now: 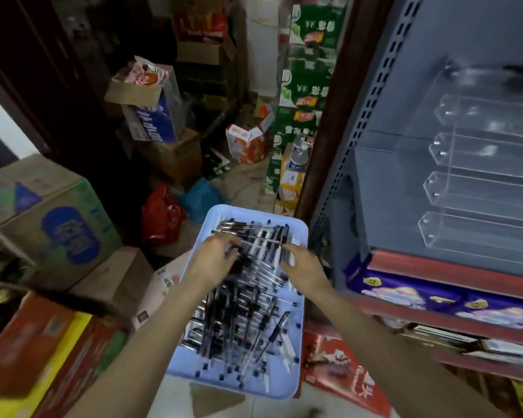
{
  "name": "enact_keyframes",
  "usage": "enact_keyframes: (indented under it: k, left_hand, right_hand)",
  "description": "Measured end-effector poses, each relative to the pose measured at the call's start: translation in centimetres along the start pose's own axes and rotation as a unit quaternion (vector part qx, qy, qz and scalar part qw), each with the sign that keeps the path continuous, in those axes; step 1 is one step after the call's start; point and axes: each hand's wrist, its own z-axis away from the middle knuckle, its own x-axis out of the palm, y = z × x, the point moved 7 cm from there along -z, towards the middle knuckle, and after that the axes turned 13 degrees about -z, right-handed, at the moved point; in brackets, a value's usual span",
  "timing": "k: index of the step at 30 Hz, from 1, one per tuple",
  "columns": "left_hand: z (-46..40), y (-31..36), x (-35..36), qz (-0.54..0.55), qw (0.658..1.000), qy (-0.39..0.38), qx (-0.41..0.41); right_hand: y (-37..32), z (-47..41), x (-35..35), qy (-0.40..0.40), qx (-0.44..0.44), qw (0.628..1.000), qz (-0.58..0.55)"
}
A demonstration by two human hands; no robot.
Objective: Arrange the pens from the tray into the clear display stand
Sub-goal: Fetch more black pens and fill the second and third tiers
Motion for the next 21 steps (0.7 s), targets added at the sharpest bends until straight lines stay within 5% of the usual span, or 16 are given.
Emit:
enact_keyframes:
  k: [9,21]
  left_hand:
    - [-2.1,-2.6,4.6,-0.149,0.98,-0.09,0.092]
    - [-1.7,-3.8,5.9,-0.067,0.99,-0.093,0.079]
  right_hand:
    - [-0.6,-5.2,2.0,0.044,-0.051,0.986,0.149]
    - [-1.8,-7.1,4.1,0.034,-0.052,0.97,0.233]
